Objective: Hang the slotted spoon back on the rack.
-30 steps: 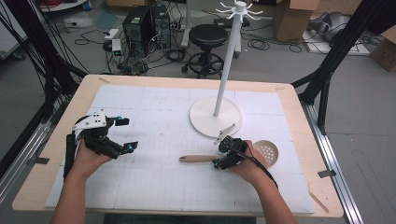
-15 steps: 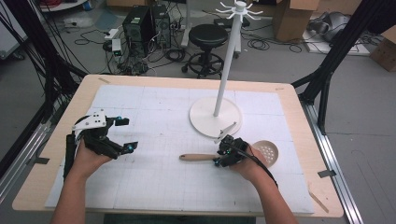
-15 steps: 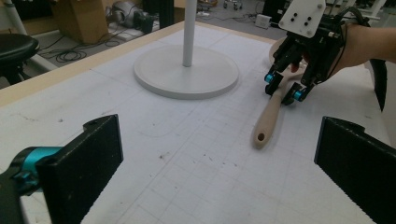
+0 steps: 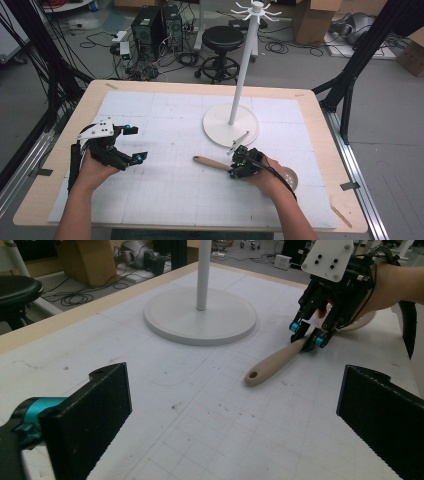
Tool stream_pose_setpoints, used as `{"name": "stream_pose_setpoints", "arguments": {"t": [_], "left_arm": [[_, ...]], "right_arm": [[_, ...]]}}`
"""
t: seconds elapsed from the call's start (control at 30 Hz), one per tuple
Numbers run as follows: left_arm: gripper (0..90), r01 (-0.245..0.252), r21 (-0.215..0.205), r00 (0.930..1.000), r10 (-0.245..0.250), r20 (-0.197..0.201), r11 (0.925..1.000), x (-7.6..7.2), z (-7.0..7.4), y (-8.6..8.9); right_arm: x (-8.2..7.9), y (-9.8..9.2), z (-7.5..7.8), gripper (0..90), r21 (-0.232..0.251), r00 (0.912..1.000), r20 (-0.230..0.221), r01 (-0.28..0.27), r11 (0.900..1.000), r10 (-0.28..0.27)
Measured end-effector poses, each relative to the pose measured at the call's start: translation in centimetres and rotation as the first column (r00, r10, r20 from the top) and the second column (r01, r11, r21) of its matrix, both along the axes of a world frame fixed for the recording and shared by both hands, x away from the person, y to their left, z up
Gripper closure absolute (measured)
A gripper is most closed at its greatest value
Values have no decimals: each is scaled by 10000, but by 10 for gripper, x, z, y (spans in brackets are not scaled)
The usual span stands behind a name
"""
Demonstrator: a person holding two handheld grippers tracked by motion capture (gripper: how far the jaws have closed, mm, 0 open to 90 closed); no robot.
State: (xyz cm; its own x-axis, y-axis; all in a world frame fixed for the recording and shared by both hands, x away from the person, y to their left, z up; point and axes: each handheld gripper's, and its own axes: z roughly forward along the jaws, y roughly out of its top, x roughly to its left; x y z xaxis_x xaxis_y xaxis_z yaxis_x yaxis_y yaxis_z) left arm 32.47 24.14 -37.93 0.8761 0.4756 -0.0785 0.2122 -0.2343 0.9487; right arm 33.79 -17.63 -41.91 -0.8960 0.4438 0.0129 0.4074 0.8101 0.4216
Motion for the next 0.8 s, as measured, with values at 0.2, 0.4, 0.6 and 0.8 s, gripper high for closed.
{"name": "stream_pose_setpoints", "arguments": {"t": [0.2,0.4,0.6,0.8], "left_arm": [[17,4,-18,10000,-4,-13,10000,0,0,0],[17,-17,-54,10000,17,15,10000,0,0,2],[17,-154,-104,9999,155,77,9998,0,1,4],[17,-181,-74,9998,181,71,9998,0,1,3]], "right_arm": [[0,1,0,759,-10,9998,-133,149,9999,-149],[0,-3,2,761,236,9999,-93,129,9996,-127],[-4,-17,24,762,1880,9983,348,384,9814,-457],[-10,-31,53,763,2917,9921,1067,314,9560,-652]]}}
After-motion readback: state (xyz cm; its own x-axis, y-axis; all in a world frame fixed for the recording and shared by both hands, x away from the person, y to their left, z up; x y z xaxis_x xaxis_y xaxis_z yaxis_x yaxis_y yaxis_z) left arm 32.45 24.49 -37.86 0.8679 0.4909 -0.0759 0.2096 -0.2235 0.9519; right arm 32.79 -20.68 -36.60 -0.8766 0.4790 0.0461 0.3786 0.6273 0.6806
